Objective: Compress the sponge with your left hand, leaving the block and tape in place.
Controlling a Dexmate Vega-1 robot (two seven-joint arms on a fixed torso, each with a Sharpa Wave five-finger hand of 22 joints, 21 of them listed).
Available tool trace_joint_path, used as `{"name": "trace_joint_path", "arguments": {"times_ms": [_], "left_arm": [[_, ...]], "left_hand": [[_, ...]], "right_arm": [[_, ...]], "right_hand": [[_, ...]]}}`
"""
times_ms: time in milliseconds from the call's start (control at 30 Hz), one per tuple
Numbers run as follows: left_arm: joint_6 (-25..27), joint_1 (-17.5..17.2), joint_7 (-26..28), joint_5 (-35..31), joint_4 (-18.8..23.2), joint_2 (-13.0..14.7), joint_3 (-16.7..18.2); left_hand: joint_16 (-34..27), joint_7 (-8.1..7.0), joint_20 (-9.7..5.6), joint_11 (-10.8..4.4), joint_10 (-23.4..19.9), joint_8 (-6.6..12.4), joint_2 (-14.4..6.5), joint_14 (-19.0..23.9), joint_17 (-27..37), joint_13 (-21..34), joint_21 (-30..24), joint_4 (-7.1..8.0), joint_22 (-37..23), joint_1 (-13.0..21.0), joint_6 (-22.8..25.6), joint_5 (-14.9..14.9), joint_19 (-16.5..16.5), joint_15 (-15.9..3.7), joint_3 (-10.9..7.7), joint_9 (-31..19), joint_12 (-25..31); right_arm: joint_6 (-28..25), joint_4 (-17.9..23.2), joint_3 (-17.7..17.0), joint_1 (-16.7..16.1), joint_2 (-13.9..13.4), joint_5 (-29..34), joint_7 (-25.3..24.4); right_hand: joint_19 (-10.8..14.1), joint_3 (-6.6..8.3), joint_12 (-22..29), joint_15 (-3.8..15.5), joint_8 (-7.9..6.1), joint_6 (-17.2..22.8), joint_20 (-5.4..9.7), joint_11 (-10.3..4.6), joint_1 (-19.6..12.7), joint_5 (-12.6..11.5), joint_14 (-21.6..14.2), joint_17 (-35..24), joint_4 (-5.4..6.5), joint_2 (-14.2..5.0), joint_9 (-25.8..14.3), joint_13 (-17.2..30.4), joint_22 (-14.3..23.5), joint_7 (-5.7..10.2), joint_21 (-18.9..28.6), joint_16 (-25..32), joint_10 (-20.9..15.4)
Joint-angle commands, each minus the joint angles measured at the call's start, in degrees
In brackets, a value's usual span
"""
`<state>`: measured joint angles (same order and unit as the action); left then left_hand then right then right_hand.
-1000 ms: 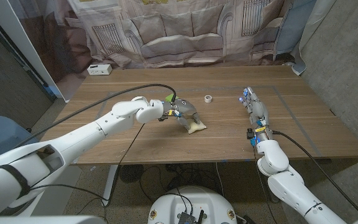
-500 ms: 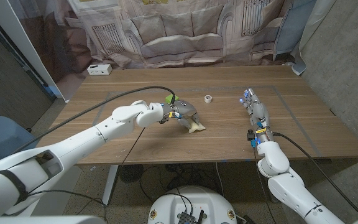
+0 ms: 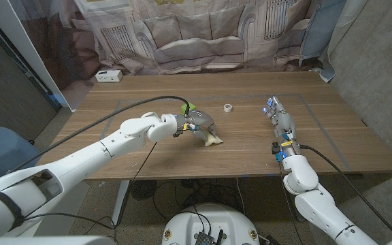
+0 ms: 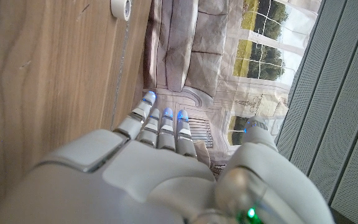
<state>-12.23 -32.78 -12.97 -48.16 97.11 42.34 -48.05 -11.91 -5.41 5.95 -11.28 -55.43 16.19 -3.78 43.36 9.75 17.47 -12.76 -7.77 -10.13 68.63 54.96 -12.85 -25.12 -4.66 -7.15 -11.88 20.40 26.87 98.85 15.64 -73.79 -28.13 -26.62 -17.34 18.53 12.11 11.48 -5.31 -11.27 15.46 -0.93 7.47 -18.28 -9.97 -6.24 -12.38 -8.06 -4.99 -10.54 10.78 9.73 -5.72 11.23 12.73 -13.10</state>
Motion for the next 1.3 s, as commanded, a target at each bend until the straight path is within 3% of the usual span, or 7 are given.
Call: {"name": "trace_joint_path", "arguments": {"times_ms": [33, 667, 1133, 1300], "left_arm": [[1.77, -1.25, 0.87, 0.13, 2.76, 0.79, 1.61], [2.58, -1.87, 2.49, 0.68, 4.88, 1.38, 3.75], [4.58, -2.88, 2.68, 0.11, 9.67, 2.76, 6.37], [4.86, -2.99, 2.71, -0.82, 10.96, 2.95, 6.83]], "left_hand": [[-0.15, -0.15, 0.21, -1.02, -1.59, 0.30, -0.74, 1.05, 0.16, 0.46, -0.17, -0.24, -0.21, 0.37, 0.70, 0.45, -0.53, -5.98, -0.46, -0.10, 0.42], [0.11, -0.07, 0.88, -0.95, -2.68, 0.52, -1.20, 2.03, 0.12, 1.60, -0.02, -0.39, -0.22, 0.86, 1.49, 1.17, -0.89, -5.95, -0.91, -0.27, 0.90], [0.70, -0.04, 0.97, -0.91, -2.02, 0.25, -1.20, 1.79, -0.03, 2.24, 0.20, -0.22, -0.24, 0.48, 1.04, 1.55, -0.75, -5.68, -0.97, -0.34, 0.60], [0.91, -0.02, 0.36, -0.91, -1.79, 0.11, -1.14, 1.63, -0.06, 2.48, 0.18, -0.14, -0.26, 0.25, 0.80, 1.65, -0.91, -5.63, -0.95, -0.36, 0.46]], "right_arm": [[0.78, -0.04, -0.38, -0.22, -0.05, -0.27, 0.51], [1.06, -0.28, -0.46, 0.34, 0.33, 0.24, 0.44], [1.46, -1.52, -0.15, 1.42, 0.54, -0.34, 1.49], [1.73, -1.89, -0.14, 1.56, 0.56, -0.51, 1.74]], "right_hand": [[0.41, -0.09, 0.34, -0.06, -0.09, 0.40, 0.09, -0.15, -0.35, -0.30, -0.61, -0.31, 0.23, 0.32, -0.09, 0.26, 0.23, 0.15, 0.29, 0.31, -0.66], [0.45, -0.10, 0.25, -0.02, -0.06, 0.48, -0.02, -0.18, -0.38, -0.31, -0.66, -0.34, 0.23, 0.29, -0.09, 0.28, 0.24, 0.15, 0.25, 0.27, -0.65], [0.45, -0.13, 0.24, 0.01, -0.06, 0.60, 0.05, -0.13, -0.36, -0.31, -0.62, -0.37, 0.26, 0.27, -0.10, 0.30, 0.24, 0.04, 0.22, 0.21, -0.75], [0.47, -0.13, 0.21, 0.05, -0.03, 0.55, 0.07, -0.17, -0.37, -0.32, -0.68, -0.38, 0.26, 0.26, -0.10, 0.30, 0.24, 0.08, 0.22, 0.22, -0.72]]}}
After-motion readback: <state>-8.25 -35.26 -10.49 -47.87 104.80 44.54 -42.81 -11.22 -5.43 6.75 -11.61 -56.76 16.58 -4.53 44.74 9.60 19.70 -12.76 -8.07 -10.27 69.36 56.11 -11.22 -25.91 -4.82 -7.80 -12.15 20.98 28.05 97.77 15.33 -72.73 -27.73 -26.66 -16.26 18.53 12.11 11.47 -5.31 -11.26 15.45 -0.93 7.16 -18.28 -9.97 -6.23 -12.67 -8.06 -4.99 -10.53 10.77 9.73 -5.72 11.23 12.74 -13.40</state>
